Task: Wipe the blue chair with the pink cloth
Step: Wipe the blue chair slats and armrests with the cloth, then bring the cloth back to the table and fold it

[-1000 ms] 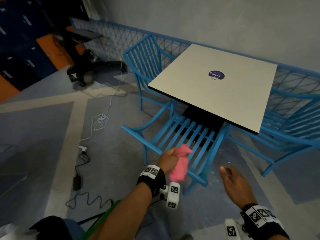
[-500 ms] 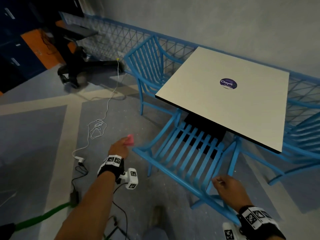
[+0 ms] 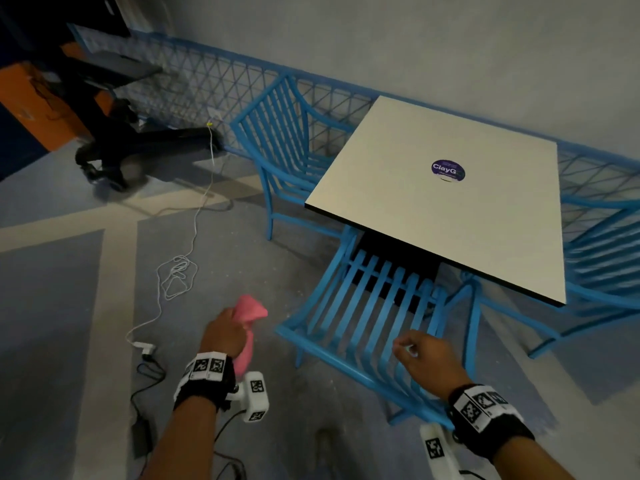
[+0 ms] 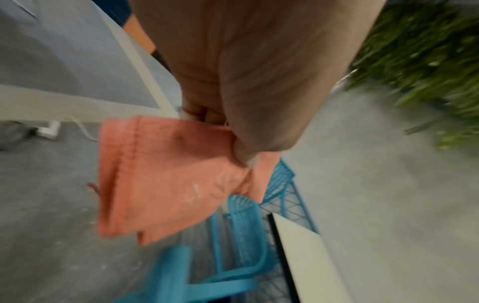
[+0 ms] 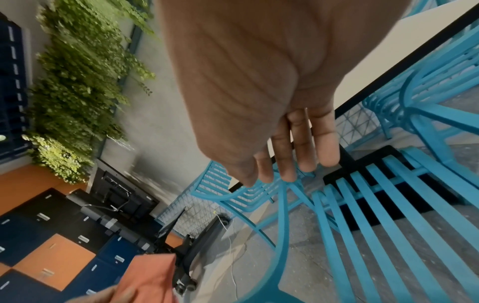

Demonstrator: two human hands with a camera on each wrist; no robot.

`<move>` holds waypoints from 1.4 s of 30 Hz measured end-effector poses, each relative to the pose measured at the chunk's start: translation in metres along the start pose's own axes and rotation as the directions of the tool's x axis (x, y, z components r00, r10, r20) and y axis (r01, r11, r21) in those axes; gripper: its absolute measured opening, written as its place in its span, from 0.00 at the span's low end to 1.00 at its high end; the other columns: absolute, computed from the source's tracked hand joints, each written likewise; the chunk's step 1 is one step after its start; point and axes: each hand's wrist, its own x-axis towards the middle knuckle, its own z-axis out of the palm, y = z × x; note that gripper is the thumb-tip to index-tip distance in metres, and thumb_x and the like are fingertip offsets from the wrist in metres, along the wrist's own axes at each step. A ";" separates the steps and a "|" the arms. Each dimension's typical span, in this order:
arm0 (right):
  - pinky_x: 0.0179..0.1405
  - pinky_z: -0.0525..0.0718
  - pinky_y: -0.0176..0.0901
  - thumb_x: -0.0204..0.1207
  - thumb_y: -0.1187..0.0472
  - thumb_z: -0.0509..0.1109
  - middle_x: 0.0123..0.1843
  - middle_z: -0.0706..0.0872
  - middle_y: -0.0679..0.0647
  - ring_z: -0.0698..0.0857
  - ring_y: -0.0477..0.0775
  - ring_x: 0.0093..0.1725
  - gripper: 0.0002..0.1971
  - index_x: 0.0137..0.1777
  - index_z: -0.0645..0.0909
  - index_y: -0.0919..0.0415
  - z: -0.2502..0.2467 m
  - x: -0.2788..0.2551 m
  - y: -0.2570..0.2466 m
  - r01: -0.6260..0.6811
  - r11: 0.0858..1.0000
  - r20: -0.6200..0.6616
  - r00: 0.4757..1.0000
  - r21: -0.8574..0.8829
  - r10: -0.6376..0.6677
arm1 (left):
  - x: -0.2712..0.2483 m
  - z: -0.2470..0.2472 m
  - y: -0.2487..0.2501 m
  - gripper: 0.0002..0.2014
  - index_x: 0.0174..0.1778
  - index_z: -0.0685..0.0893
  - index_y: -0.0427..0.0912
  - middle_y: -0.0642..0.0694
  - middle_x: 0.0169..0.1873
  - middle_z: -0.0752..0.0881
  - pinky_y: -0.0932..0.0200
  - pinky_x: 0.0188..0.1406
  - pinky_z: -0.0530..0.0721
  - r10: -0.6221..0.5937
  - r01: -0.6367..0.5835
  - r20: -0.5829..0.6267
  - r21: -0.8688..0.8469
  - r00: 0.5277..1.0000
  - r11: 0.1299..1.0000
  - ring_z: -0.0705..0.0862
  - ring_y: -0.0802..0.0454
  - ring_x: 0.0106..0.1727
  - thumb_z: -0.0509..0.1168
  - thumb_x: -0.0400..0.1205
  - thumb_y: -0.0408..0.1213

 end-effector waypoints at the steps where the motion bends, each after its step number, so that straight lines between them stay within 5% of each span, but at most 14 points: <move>1: 0.47 0.79 0.38 0.80 0.47 0.67 0.53 0.87 0.44 0.84 0.43 0.49 0.08 0.53 0.84 0.47 -0.003 0.002 -0.007 0.001 1.000 -0.014 1.000 0.017 0.000 | -0.001 -0.007 0.014 0.16 0.68 0.84 0.40 0.30 0.62 0.89 0.46 0.59 0.83 0.055 -0.058 -0.056 -0.040 0.997 0.998 0.87 0.30 0.62 0.64 0.86 0.39; 5: 0.50 0.79 0.38 0.79 0.42 0.66 0.58 0.86 0.43 0.85 0.45 0.55 0.15 0.59 0.83 0.47 -0.026 0.009 -0.030 0.053 0.996 -0.093 0.995 0.070 -0.047 | -0.014 -0.011 0.081 0.13 0.59 0.87 0.41 0.33 0.54 0.92 0.48 0.47 0.80 0.363 -0.371 -0.090 -0.104 0.927 0.923 0.89 0.32 0.55 0.66 0.87 0.46; 9: 0.61 0.82 0.46 0.75 0.36 0.68 0.66 0.82 0.43 0.82 0.47 0.64 0.28 0.71 0.76 0.47 -0.054 0.014 -0.044 0.098 0.993 -0.174 0.981 0.058 -0.087 | -0.045 0.010 0.159 0.15 0.59 0.91 0.45 0.43 0.51 0.94 0.51 0.52 0.86 0.604 -0.575 0.183 -0.187 0.776 0.796 0.90 0.42 0.53 0.67 0.86 0.49; 12: 0.67 0.81 0.55 0.73 0.33 0.67 0.73 0.80 0.46 0.80 0.50 0.69 0.31 0.75 0.71 0.42 -0.068 0.019 -0.037 0.143 0.989 -0.168 0.977 0.040 -0.134 | -0.068 0.036 0.197 0.14 0.54 0.91 0.49 0.48 0.46 0.93 0.42 0.53 0.90 0.685 -0.654 0.334 -0.220 0.647 0.724 0.90 0.48 0.47 0.65 0.85 0.52; 15: 0.65 0.83 0.51 0.70 0.36 0.72 0.70 0.81 0.42 0.83 0.46 0.64 0.30 0.73 0.73 0.40 -0.083 0.024 -0.022 0.105 0.984 -0.153 0.985 0.142 -0.083 | -0.087 0.056 0.223 0.09 0.52 0.91 0.46 0.45 0.47 0.92 0.43 0.54 0.89 0.737 -0.740 0.408 -0.187 0.539 0.646 0.89 0.47 0.49 0.66 0.87 0.44; 18: 0.54 0.84 0.41 0.69 0.41 0.76 0.56 0.88 0.36 0.86 0.34 0.51 0.21 0.62 0.84 0.42 -0.096 0.026 -0.005 0.048 0.987 -0.073 0.997 0.150 -0.038 | -0.099 0.064 0.246 0.08 0.52 0.90 0.43 0.42 0.48 0.91 0.46 0.53 0.88 0.749 -0.782 0.452 -0.159 0.485 0.602 0.88 0.44 0.49 0.67 0.86 0.41; 20: 0.47 0.82 0.34 0.69 0.42 0.77 0.46 0.90 0.36 0.86 0.30 0.45 0.14 0.54 0.88 0.42 -0.102 0.028 0.005 0.038 0.993 -0.044 0.998 0.112 -0.033 | -0.097 0.067 0.257 0.09 0.56 0.90 0.44 0.44 0.50 0.91 0.49 0.54 0.87 0.744 -0.791 0.474 -0.148 0.470 0.594 0.88 0.46 0.51 0.67 0.86 0.42; 24: 0.39 0.74 0.28 0.71 0.47 0.78 0.42 0.88 0.36 0.84 0.31 0.42 0.09 0.51 0.88 0.43 -0.112 0.040 0.024 0.062 0.996 0.000 0.998 0.057 -0.062 | -0.086 0.073 0.278 0.14 0.65 0.89 0.47 0.45 0.56 0.91 0.50 0.59 0.86 0.719 -0.797 0.519 -0.113 0.461 0.593 0.87 0.50 0.55 0.68 0.86 0.45; 29: 0.40 0.78 0.34 0.70 0.51 0.78 0.38 0.88 0.39 0.85 0.36 0.39 0.03 0.43 0.88 0.42 -0.123 0.072 0.052 0.041 0.999 0.053 0.998 0.032 -0.043 | -0.051 0.088 0.306 0.25 0.67 0.88 0.51 0.51 0.59 0.91 0.47 0.60 0.87 0.626 -0.750 0.607 -0.071 0.490 0.657 0.88 0.52 0.55 0.76 0.76 0.56; 33: 0.39 0.76 0.28 0.72 0.54 0.77 0.40 0.89 0.38 0.85 0.35 0.42 0.04 0.44 0.89 0.43 -0.140 0.100 0.069 0.038 0.997 0.051 0.998 0.068 -0.042 | -0.017 0.101 0.324 0.23 0.59 0.90 0.44 0.48 0.45 0.91 0.56 0.49 0.87 0.487 -0.769 0.715 0.110 0.501 0.630 0.88 0.51 0.41 0.80 0.74 0.54; 36: 0.40 0.77 0.30 0.73 0.56 0.76 0.41 0.87 0.39 0.84 0.35 0.42 0.04 0.46 0.90 0.48 -0.150 0.125 0.081 0.025 0.997 0.057 0.998 0.068 -0.028 | 0.016 0.116 0.337 0.22 0.48 0.90 0.40 0.48 0.33 0.83 0.61 0.34 0.76 0.456 -0.727 0.734 0.076 0.504 0.682 0.76 0.55 0.28 0.76 0.78 0.58; 39: 0.46 0.83 0.38 0.72 0.57 0.77 0.44 0.90 0.45 0.85 0.43 0.43 0.05 0.46 0.91 0.51 -0.157 0.155 0.099 -0.029 0.998 0.074 0.997 0.061 0.024 | 0.042 0.128 0.355 0.21 0.60 0.91 0.49 0.56 0.40 0.88 0.59 0.47 0.84 0.398 -0.664 0.748 0.075 0.531 0.744 0.85 0.59 0.38 0.74 0.79 0.59; 42: 0.39 0.79 0.31 0.70 0.56 0.77 0.45 0.92 0.47 0.86 0.42 0.42 0.06 0.46 0.91 0.49 -0.161 0.184 0.116 -0.043 0.999 0.096 0.995 0.016 0.042 | 0.062 0.139 0.378 0.20 0.68 0.89 0.51 0.56 0.46 0.89 0.58 0.53 0.84 0.367 -0.664 0.741 0.141 0.562 0.734 0.86 0.59 0.43 0.74 0.81 0.52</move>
